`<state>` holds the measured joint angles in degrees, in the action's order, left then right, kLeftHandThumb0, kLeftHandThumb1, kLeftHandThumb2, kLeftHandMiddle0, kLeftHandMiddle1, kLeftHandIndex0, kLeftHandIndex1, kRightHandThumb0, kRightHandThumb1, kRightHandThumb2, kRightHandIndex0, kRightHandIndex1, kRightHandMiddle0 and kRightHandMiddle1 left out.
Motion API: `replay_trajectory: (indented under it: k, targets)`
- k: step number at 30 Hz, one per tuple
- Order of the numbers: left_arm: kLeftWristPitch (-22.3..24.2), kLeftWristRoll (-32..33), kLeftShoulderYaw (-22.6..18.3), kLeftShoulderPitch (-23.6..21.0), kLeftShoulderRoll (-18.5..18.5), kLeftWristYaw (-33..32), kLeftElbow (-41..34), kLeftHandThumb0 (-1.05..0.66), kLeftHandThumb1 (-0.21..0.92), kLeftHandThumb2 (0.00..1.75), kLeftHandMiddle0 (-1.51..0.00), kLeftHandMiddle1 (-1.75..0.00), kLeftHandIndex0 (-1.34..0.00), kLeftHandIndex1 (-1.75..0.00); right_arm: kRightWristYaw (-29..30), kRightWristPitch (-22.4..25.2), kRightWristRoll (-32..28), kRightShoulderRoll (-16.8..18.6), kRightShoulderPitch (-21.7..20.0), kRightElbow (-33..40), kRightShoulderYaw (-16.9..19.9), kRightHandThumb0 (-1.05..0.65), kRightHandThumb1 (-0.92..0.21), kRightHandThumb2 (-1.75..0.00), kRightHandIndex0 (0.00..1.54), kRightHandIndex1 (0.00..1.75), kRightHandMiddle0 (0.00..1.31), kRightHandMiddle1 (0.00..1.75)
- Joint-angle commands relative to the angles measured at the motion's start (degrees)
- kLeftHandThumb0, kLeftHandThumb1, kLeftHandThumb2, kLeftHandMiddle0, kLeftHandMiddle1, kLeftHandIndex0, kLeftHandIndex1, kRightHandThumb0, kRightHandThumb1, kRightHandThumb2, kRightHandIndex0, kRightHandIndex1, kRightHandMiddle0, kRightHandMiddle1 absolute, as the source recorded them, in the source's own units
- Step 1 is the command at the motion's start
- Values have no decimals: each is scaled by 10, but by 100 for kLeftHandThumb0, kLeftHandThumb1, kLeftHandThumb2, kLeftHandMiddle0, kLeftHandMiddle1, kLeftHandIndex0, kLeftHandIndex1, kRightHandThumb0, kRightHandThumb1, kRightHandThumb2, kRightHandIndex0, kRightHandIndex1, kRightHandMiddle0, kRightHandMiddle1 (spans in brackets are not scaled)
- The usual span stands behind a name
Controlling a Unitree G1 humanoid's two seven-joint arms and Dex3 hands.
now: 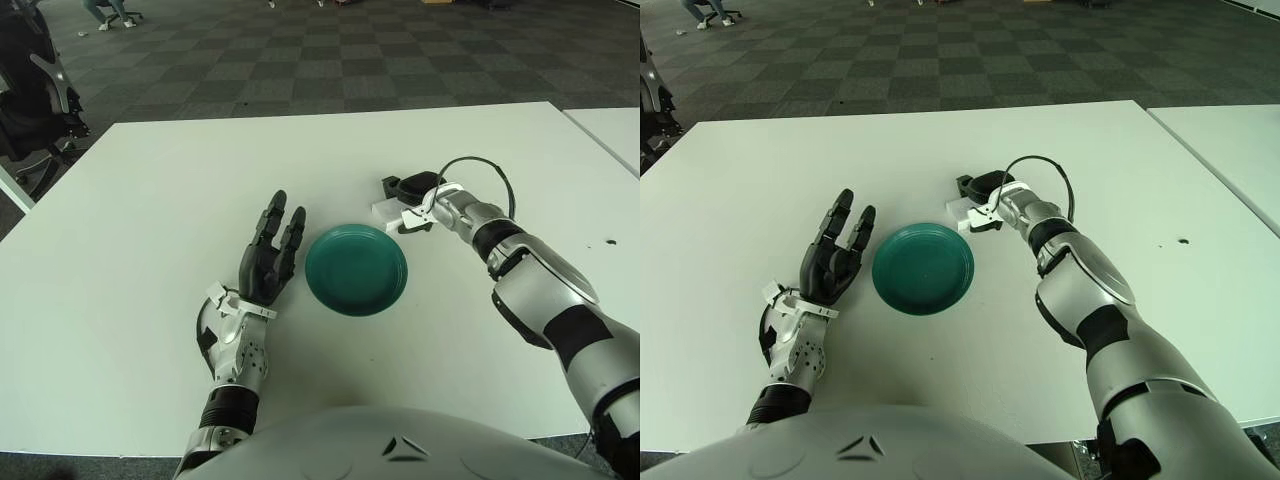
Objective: Put the charger into the plate.
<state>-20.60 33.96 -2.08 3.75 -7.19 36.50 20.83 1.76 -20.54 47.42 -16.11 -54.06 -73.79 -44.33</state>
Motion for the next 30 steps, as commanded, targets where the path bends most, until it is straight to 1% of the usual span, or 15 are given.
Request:
replay_trajectory:
  k: [1,4,8,11,13,15,17,18,20,22,24,25,27,30]
  targets:
    - [25,33,-3,46,-91,-1,54,-105,92,41,0,0,0,0,-36,6,-9,-2,11,-5,10,-43,-47,-108,96,175,53,169]
    - [26,38,-4,47,-88,2,52,-105,92,38,0,0,0,0,-36,14,-26,-11,-15,-4,35,-44,-45,-113,100,175,52,173]
    - [15,33,-3,46,-82,3,57,-105,92,36,0,0,0,0,-25,29,-45,-11,-42,-6,66,-45,-41,-119,106,175,54,174]
    - [9,27,-3,45,-78,1,61,-105,92,36,0,0,-1,-1,-4,36,-52,-6,-47,-4,82,-46,-37,-124,110,175,57,175]
    - [5,18,-3,45,-77,-12,62,-105,92,38,0,0,-2,-1,15,37,-60,-3,-50,-2,96,-47,-35,-127,113,175,59,175]
    - [-5,0,-2,46,-77,-35,65,-105,92,40,0,0,-3,-2,20,35,-71,-2,-58,2,111,-48,-34,-129,116,175,60,175]
    - [-9,-7,-2,46,-76,-44,66,-105,92,43,0,0,-4,-3,21,34,-74,0,-61,2,117,-48,-32,-131,119,175,61,175]
    - [-35,-39,-3,39,-73,-76,87,-105,92,43,0,0,-4,-3,22,29,-84,-2,-65,13,128,-48,-32,-131,119,175,61,175]
    - [-71,-92,-3,28,-68,-129,114,-101,92,50,0,0,-7,-5,21,20,-101,-6,-70,40,147,-49,-30,-133,121,175,63,175]
    - [-84,-124,-1,26,-65,-167,121,-96,92,55,-1,0,-8,-6,14,17,-111,-11,-67,75,160,-49,-29,-134,121,175,64,175]
    - [-85,-140,-4,25,-65,-196,121,-91,92,60,-2,-1,-9,-8,7,19,-118,-15,-59,112,170,-49,-29,-135,122,175,64,175]
    - [-83,-143,-7,25,-65,-208,121,-87,92,63,-3,-1,-6,-18,4,22,-121,-16,-54,127,174,-50,-28,-136,122,175,65,175]
    - [-82,-149,-12,23,-63,-225,124,-83,92,67,-5,0,-3,-31,-3,28,-123,-17,-45,153,179,-50,-27,-137,122,175,65,175]
    - [-102,-166,-17,16,-56,-248,144,-79,92,73,-7,-1,-1,-43,-7,28,-129,-20,-21,201,188,-50,-27,-137,122,175,65,175]
